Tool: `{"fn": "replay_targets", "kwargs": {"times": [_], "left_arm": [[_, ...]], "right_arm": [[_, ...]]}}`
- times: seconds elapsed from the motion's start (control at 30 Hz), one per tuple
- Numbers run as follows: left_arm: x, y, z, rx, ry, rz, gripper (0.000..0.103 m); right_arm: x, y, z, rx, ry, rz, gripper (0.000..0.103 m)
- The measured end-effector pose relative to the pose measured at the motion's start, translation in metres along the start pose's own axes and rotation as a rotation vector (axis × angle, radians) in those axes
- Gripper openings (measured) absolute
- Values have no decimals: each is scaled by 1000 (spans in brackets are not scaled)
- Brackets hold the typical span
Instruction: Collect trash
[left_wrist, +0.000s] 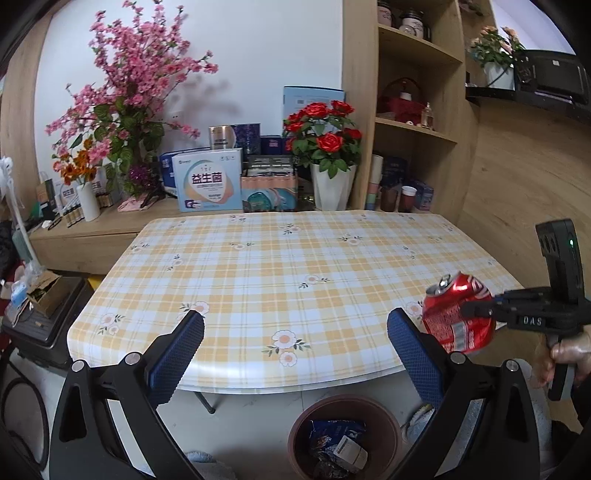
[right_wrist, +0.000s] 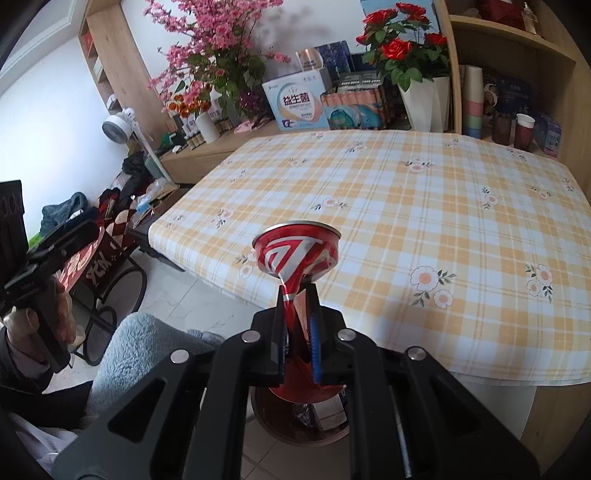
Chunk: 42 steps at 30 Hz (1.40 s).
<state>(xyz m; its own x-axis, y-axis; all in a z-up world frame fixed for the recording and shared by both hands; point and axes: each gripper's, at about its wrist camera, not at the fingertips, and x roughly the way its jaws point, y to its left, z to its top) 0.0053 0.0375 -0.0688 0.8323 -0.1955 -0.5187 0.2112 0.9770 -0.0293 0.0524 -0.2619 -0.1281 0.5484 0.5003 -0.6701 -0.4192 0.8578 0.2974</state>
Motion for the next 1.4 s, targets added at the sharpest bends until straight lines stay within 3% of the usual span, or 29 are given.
{"fn": "replay_targets", "kwargs": {"times": [0.57, 0.63, 0.77, 0.87, 0.93, 0.97, 1.03, 1.4], "left_arm": [[-2, 19, -7, -71, 13, 12, 97], [-1, 19, -8, -76, 14, 16, 97], [0, 23, -8, -103, 15, 16, 97], [0, 25, -8, -104, 15, 24, 97], [0, 26, -9, -101, 19, 45, 97], [0, 27, -9, -103, 20, 55, 97], [-1, 27, -8, -106, 17, 63, 97], [-10, 11, 12, -19, -19, 129, 97]], "right_arm": [[32, 18, -18, -27, 137, 32, 17], [35, 19, -20, -28, 146, 33, 29], [37, 23, -22, -42, 145, 29, 41], [33, 23, -19, -46, 119, -7, 63], [26, 22, -16, -55, 68, -40, 88], [20, 21, -14, -60, 30, -63, 95], [9, 20, -10, -68, -34, -98, 97], [-25, 10, 12, -23, -145, -278, 97]]}}
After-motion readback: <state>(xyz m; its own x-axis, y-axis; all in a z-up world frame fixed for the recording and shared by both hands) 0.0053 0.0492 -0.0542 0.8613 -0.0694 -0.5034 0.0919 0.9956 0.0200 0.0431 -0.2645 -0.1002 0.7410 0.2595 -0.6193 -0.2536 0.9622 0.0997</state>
